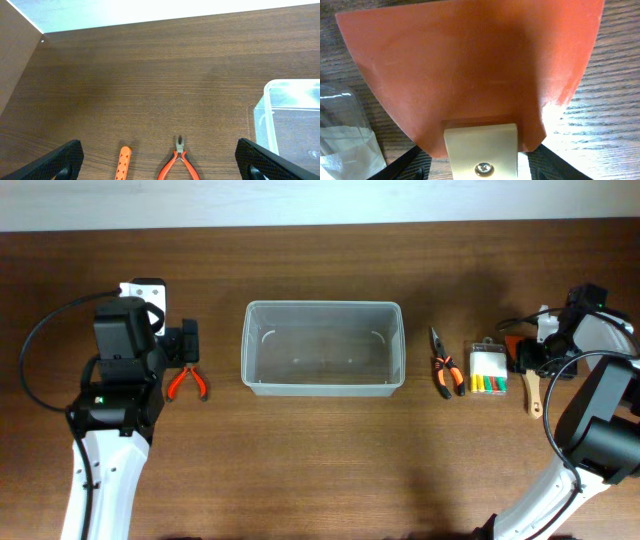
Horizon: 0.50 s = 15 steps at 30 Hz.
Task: Pack container
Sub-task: 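Lift the scraper with the right gripper and drop it into the container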
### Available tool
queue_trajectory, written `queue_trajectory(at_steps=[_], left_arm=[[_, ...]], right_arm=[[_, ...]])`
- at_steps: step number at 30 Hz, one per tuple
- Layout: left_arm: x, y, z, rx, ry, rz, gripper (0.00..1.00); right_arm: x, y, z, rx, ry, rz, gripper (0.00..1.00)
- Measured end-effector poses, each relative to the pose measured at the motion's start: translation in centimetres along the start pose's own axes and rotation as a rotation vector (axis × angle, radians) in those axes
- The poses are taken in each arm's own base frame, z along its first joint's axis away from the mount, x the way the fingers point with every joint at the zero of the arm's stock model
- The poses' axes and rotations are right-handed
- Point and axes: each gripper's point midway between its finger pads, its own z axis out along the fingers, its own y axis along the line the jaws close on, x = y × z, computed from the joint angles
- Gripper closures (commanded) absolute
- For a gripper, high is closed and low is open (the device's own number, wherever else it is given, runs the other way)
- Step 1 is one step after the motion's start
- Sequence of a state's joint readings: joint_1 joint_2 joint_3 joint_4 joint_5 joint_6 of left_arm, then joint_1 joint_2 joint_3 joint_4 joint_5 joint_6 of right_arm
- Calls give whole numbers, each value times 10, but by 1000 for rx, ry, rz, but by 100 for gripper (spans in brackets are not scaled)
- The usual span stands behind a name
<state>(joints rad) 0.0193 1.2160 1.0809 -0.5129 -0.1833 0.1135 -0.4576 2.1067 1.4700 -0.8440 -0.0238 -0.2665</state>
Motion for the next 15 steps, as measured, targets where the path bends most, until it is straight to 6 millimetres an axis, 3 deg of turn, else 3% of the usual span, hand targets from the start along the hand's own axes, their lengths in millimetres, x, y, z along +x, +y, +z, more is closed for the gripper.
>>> queue_trajectory(at_steps=[15], left_arm=[[0,0,0,0,0,0,1]], right_arm=[[8,2,0,-10,37,6,52]])
